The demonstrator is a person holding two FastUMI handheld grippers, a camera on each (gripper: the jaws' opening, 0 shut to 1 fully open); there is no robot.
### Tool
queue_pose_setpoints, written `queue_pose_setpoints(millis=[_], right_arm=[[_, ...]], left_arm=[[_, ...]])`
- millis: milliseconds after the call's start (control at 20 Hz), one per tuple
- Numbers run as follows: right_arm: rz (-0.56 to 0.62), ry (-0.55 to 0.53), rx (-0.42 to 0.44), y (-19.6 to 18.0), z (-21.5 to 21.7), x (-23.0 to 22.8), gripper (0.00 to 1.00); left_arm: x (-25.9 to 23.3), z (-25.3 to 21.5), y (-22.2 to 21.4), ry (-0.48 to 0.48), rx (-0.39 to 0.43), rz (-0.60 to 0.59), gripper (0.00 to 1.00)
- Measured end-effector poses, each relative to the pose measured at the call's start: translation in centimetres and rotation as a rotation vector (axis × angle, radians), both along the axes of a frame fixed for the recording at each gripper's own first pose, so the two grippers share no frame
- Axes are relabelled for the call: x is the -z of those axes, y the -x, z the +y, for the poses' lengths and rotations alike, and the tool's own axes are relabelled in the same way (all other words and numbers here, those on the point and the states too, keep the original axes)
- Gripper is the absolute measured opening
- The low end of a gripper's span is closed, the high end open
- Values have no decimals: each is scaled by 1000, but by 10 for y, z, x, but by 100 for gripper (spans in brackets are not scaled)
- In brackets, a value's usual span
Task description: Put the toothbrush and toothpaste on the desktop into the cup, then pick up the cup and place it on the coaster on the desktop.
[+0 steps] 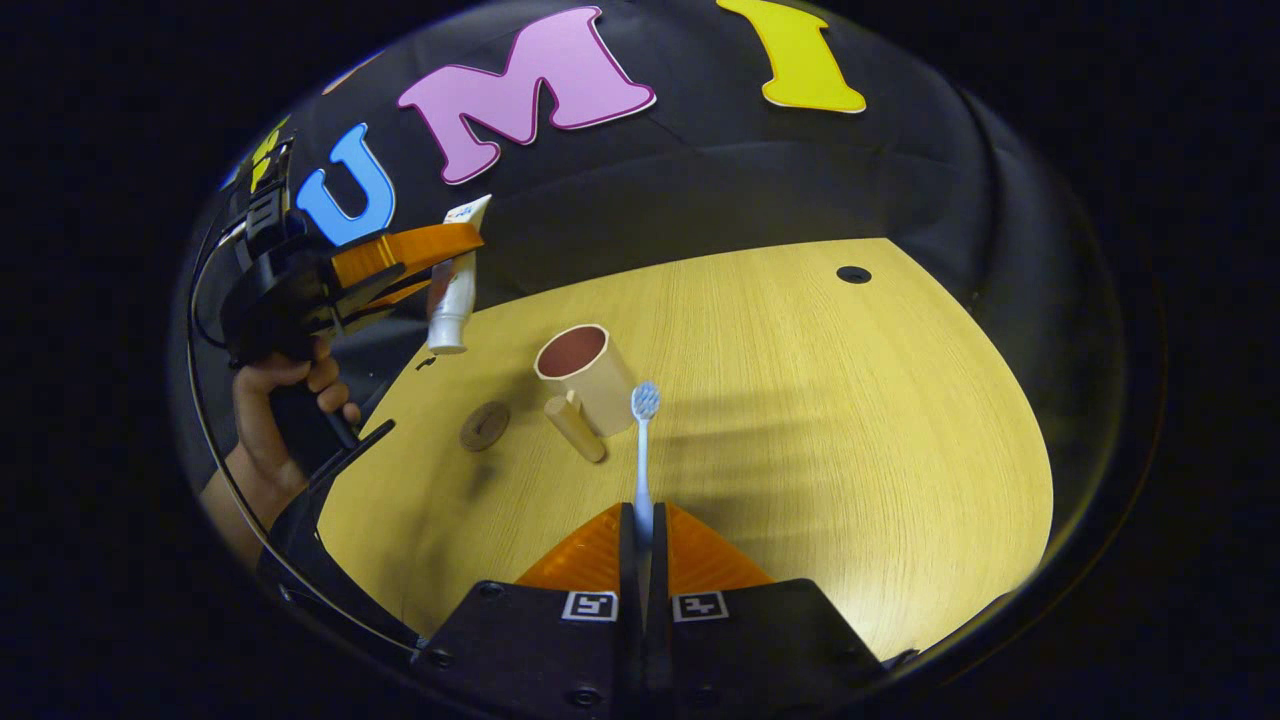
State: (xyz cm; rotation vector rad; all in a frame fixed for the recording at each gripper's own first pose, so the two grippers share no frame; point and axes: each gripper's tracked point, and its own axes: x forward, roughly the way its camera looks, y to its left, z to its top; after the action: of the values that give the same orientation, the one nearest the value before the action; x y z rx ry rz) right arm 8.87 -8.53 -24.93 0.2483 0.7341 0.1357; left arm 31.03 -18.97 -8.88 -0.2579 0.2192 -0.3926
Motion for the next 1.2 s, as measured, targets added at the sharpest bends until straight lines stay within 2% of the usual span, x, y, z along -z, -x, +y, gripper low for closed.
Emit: queue_pose_setpoints(millis=[150, 350, 550, 700, 800, 900, 1050, 1200], right_arm=[[-7, -26, 23, -11, -3, 10, 5], [-19, -46, 39, -20, -5, 25, 5], [-40, -56, 39, -28, -6, 35, 5], [-71, -56, 48, -35, -9, 37, 5], [-96, -62, 54, -43, -9, 33, 5], [-117, -75, 59, -49, -9, 30, 5], [-156, -88, 68, -65, -9, 18, 5], [-217, -99, 67, -88, -5, -2, 5]], left_arm=[[12, -18, -25, 22, 25, -32, 23], [48, -32, -39, -36, 63, -35, 23], [74, -44, -39, -105, 98, -99, 24], [91, -42, -38, -147, 83, -117, 25], [97, -34, -37, -177, 51, -135, 31], [96, -31, -32, -194, 51, -154, 39], [89, -19, -16, -195, 24, -154, 100], [78, 3, 14, -173, -18, -147, 100]])
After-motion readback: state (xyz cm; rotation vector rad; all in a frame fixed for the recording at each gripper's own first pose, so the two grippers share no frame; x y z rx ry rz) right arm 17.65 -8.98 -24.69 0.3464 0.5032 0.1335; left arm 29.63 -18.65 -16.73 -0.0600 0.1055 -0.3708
